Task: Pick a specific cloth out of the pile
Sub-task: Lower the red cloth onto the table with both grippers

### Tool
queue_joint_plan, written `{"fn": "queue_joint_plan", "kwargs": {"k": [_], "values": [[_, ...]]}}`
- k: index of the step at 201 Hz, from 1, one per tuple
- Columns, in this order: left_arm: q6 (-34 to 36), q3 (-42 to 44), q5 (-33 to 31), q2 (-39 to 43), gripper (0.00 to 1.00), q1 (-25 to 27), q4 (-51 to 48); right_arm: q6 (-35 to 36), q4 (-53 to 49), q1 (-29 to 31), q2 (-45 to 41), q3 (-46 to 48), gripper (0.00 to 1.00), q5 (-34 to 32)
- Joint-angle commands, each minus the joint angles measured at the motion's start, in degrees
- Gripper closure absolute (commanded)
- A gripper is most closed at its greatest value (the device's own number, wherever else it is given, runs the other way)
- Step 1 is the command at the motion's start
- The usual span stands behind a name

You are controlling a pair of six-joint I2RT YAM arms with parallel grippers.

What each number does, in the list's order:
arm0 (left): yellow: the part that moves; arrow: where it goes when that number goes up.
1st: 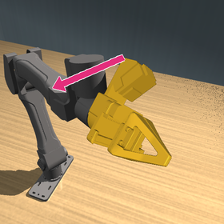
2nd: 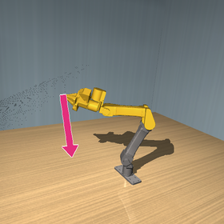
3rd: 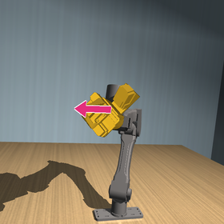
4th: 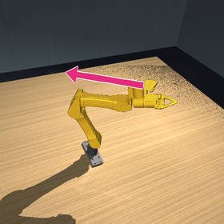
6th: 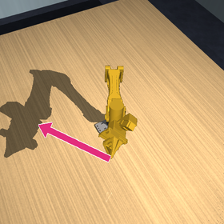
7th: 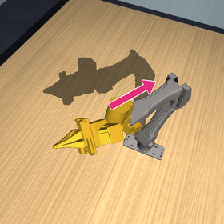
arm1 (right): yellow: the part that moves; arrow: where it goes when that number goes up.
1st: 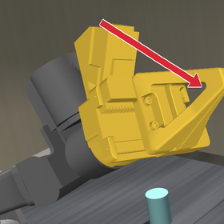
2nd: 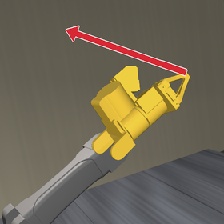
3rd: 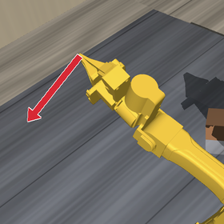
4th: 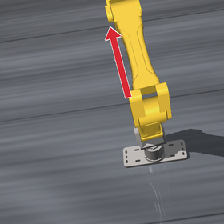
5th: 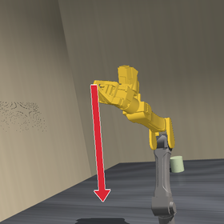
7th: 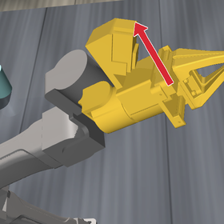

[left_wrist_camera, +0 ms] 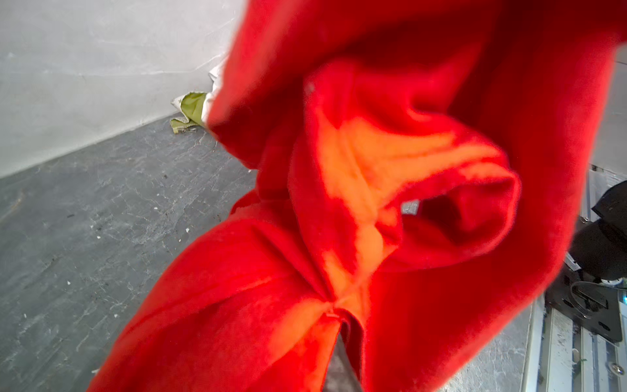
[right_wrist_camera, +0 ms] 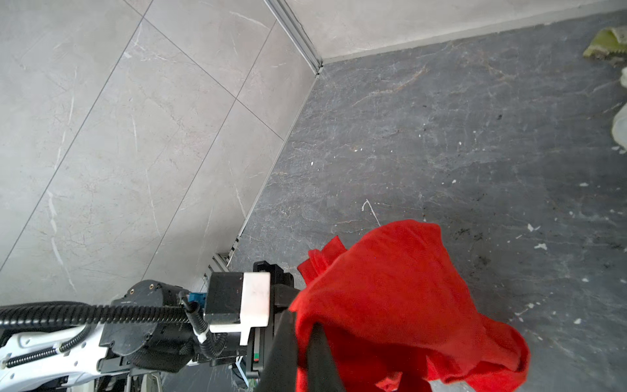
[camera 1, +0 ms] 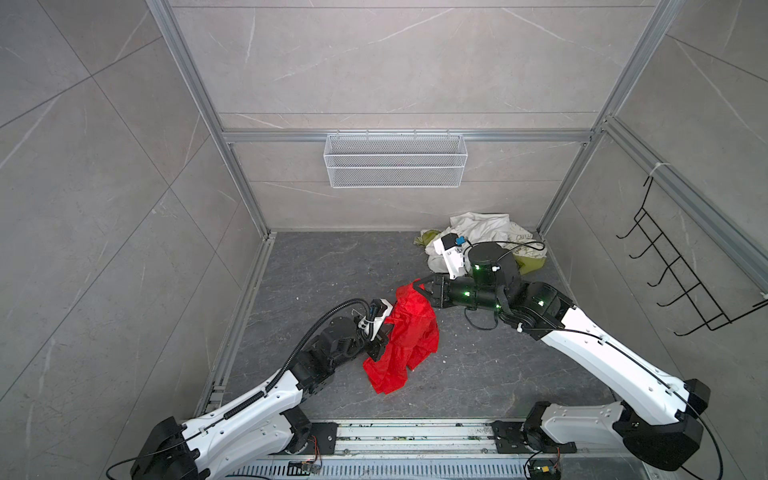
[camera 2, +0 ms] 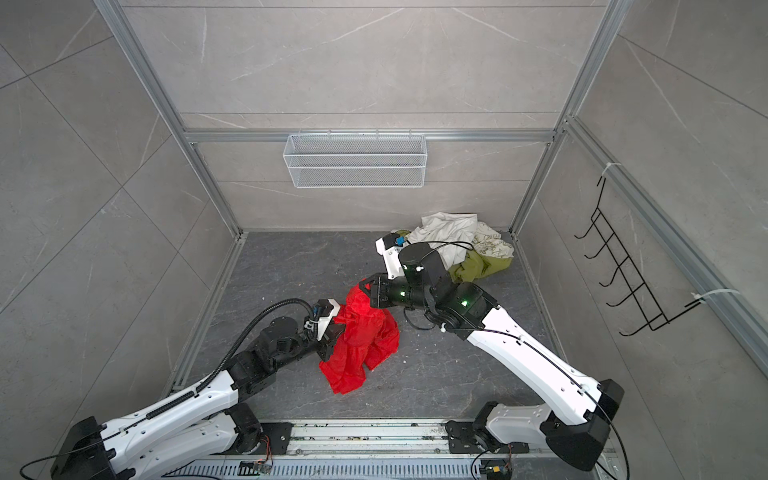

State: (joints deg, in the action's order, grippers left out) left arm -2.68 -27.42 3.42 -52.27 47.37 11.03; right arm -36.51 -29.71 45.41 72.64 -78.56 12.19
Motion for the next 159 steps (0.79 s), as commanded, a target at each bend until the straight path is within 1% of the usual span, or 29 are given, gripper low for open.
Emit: {"fn": "queue_joint_plan", "kwargs": {"k": [1,80,159], "values": [[-2.53,0.47,-0.61,-0.20,1.00,0.26,5.69,-2.27,2.99,-0.51,-1.52,2.54,1.00,1.86],[-5.97,4.33,-1.56,-0.21,1.00,0.27,7.35,-4.35,4.81,-1.52,-2.41,9.05,1.00,2.76],[-8.76,6.74,-3.01,-3.01,1.00,0.31,8.52,-5.30,7.64,-1.76,0.38,12.47,1.00,5.04]]}}
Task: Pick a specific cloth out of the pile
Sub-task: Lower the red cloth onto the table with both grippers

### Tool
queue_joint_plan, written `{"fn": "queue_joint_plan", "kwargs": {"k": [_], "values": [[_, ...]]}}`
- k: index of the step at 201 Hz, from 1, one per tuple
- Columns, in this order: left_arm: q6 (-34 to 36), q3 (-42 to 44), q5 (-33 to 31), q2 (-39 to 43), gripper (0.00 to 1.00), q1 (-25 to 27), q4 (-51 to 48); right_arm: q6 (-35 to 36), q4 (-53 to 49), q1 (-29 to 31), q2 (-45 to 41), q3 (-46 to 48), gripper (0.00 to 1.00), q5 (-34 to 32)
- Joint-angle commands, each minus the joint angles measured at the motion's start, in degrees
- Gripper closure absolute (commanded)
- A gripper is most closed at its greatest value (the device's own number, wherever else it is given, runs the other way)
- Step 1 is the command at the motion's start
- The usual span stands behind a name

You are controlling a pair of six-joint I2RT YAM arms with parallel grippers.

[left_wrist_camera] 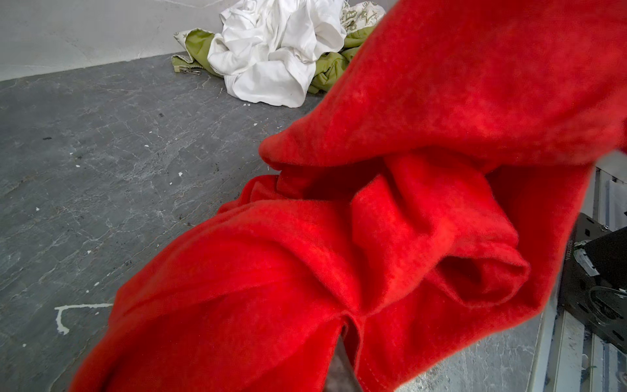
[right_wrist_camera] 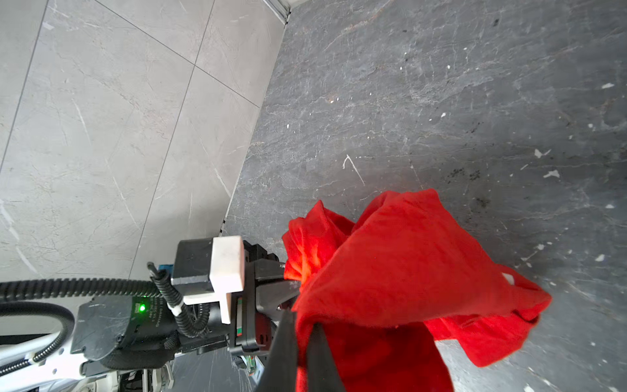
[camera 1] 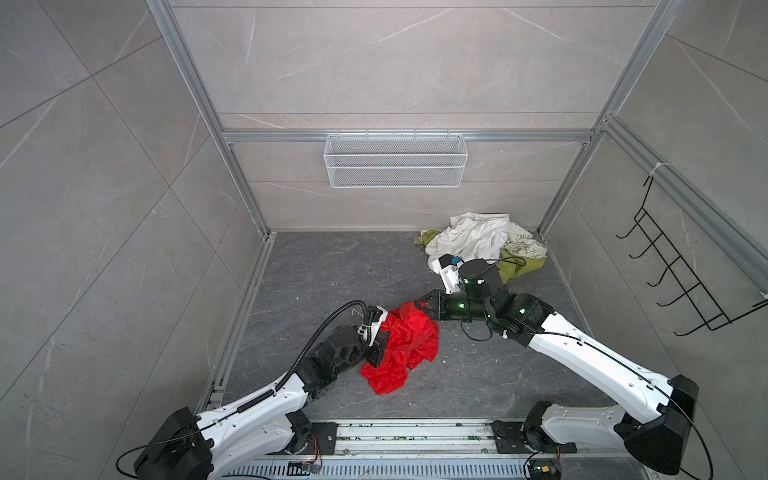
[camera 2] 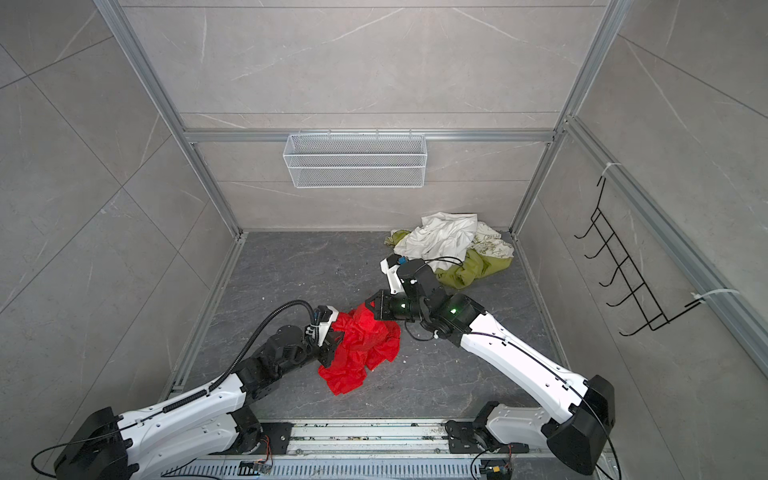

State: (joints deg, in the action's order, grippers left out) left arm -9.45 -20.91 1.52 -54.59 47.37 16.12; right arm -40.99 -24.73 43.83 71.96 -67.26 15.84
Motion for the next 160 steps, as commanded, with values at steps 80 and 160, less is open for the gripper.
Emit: {"fn": "queue_joint_plan", "kwargs": {"k": [80,160], "values": [[-3.80,2.45,-2.23,-2.53,1.00,0.27,5.31,-1.59,6.30,-0.19,3.66,5.50,1.00,3.32],[-5.79,2.93,-1.27,-8.00,1.00,0.31,8.39,-1.72,7.85,-0.58,4.23,9.19,1.00,3.02]]}}
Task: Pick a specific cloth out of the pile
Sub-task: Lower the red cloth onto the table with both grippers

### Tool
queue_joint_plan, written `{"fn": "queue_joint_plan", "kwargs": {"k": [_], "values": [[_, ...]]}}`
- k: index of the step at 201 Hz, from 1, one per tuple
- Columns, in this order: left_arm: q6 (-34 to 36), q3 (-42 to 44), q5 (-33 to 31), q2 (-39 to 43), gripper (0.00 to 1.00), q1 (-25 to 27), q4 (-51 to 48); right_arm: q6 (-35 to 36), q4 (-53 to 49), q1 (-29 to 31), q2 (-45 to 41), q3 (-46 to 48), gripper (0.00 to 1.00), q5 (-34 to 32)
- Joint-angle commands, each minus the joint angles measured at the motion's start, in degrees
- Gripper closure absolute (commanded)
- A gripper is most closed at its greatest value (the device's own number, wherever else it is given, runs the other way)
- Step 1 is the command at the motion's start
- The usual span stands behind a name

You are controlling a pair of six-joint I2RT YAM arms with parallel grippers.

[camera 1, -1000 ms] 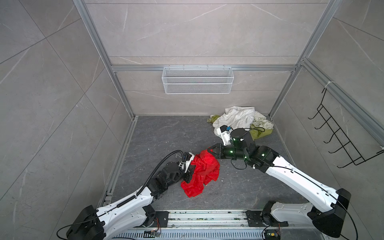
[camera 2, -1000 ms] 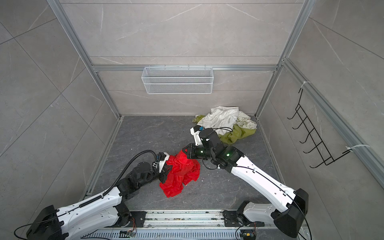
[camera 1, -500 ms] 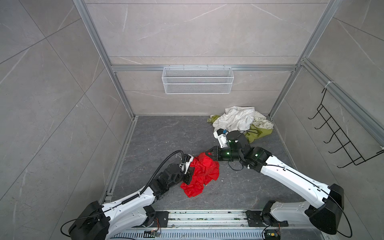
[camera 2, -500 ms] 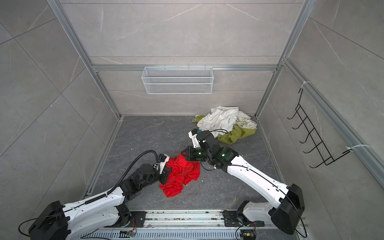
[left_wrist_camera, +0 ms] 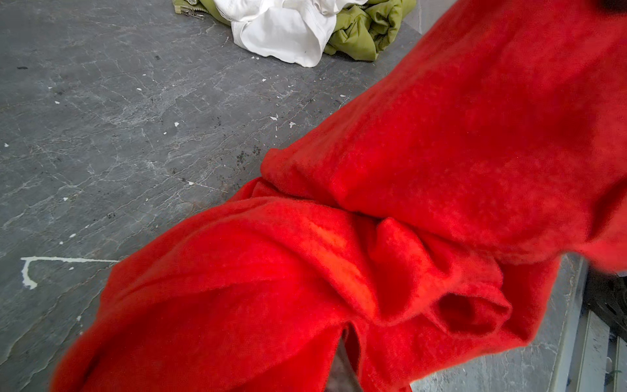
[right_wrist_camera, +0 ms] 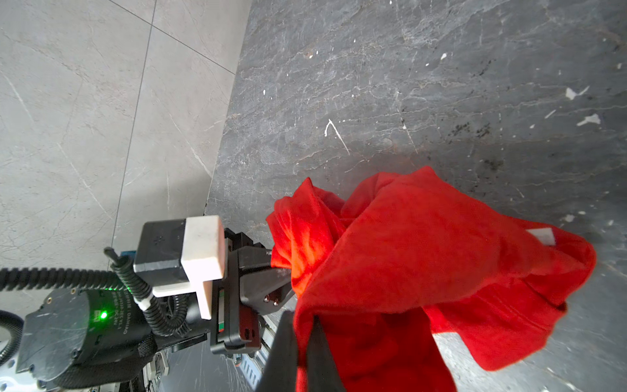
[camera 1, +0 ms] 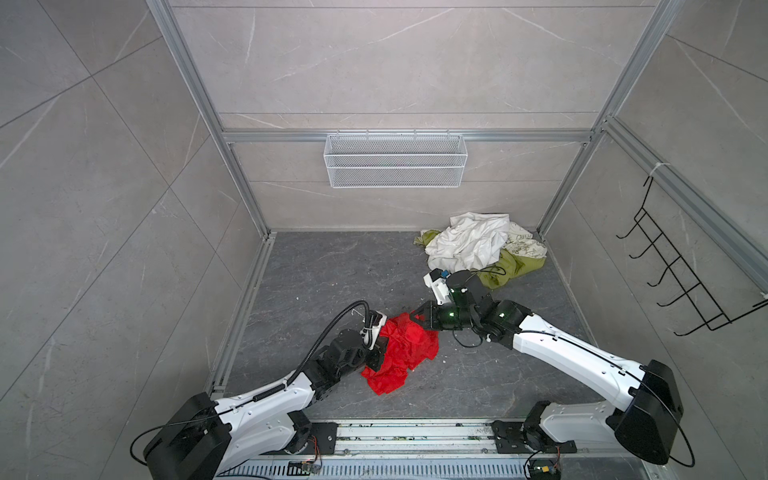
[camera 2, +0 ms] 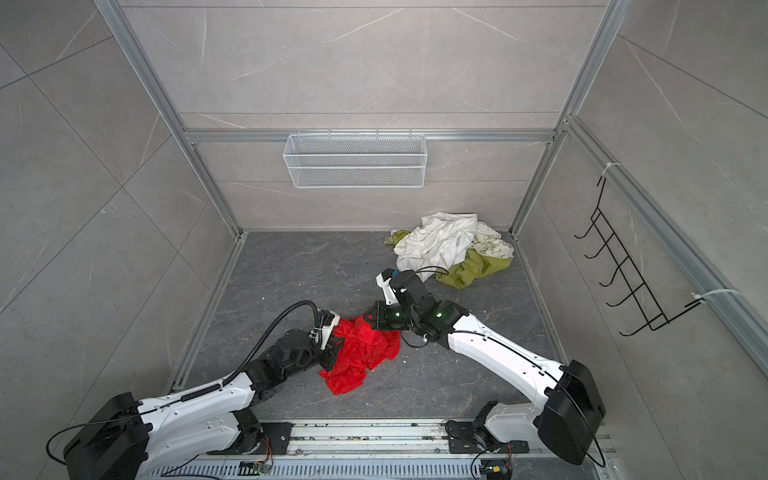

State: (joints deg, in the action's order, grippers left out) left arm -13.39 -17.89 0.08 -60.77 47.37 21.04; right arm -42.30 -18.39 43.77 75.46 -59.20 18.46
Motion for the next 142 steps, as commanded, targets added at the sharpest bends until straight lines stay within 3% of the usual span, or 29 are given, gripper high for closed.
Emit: {"fn": "queue_joint_plan", "kwargs": {"k": [1,29,81,142], "values": [[-1.88,-0.11,0.22,-1.94,1.00,0.33,3.52,-0.41,1.51,-0.52,0.78,1.20,1.00,0.37],[-1.92,-0.30,0.29,-3.83,1.00,0.31,3.79,-1.01,3.40,-1.12,1.14,3.12,1.00,0.34],[-1.38,1.44,-1.98,-2.04,0.80,0.27,3.04,-1.29,6.64,-1.43,2.59,6.70,1.00,0.40],[-2.76,3.53,-3.37,-1.56,0.83,0.27,3.07,-0.89,8.61,-2.03,4.78,9.19,1.00,0.43]]}}
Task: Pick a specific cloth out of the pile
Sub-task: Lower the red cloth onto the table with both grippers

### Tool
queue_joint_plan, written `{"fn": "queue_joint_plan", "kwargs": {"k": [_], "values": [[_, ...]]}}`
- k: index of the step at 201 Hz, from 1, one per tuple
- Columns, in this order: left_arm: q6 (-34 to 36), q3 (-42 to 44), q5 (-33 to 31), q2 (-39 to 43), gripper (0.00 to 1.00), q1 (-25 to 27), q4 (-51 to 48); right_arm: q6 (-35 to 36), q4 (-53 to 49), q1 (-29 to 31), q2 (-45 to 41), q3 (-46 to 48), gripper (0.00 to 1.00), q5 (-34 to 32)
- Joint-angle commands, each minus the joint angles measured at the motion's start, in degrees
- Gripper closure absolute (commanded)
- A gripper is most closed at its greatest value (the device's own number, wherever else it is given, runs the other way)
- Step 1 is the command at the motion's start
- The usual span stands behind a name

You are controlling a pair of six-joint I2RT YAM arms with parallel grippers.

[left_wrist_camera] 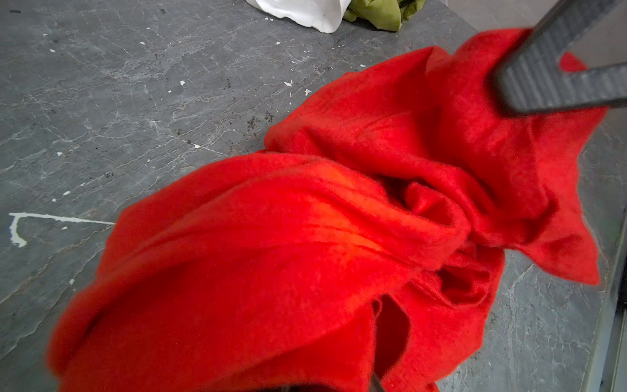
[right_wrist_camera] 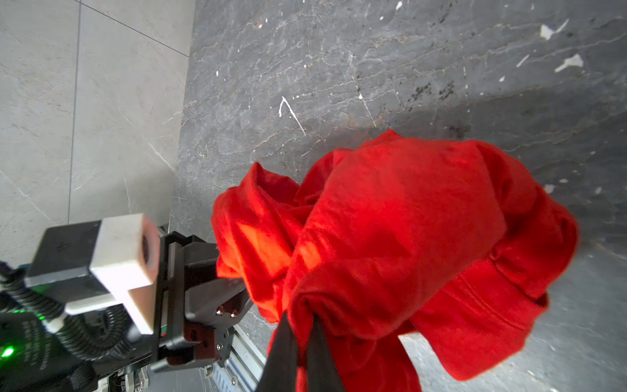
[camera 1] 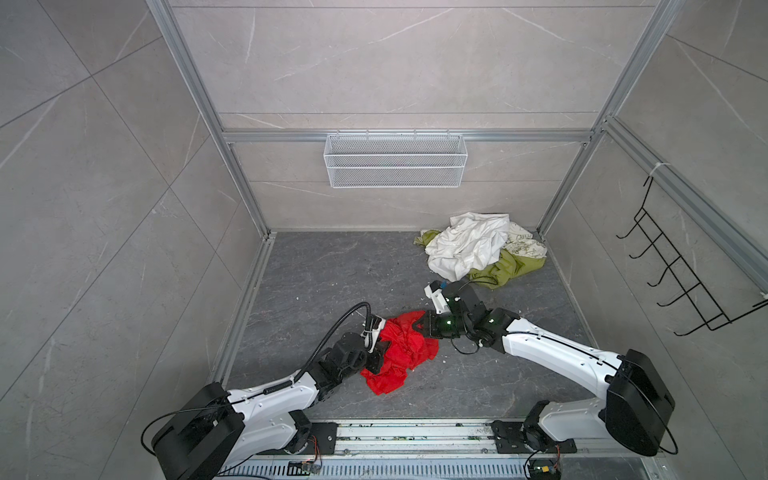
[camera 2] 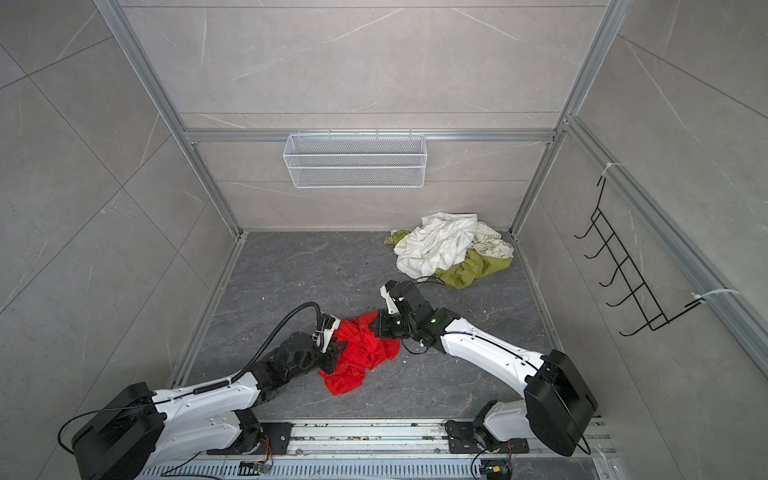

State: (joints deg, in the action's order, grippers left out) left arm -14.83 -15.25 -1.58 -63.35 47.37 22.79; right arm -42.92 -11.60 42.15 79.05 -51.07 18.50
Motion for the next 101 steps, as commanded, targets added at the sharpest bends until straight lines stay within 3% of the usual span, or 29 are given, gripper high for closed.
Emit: {"fn": "queue_joint_plan", "kwargs": {"k": [1,58,101], "values": [[-1.33,0.95,-1.73,1.03,0.83,0.27,1.31,-0.26,1.83,-0.36,1.24,1.06,1.00,0.39],[-0.86,1.10,-4.65,6.52,0.78,0.31,-3.85,-0.24,3.73,-1.17,2.16,4.43,1.00,0.25],[-0.60,0.66,-6.85,11.92,0.58,0.23,-7.44,-0.24,4.69,-1.87,2.67,6.41,1.00,0.20]]}}
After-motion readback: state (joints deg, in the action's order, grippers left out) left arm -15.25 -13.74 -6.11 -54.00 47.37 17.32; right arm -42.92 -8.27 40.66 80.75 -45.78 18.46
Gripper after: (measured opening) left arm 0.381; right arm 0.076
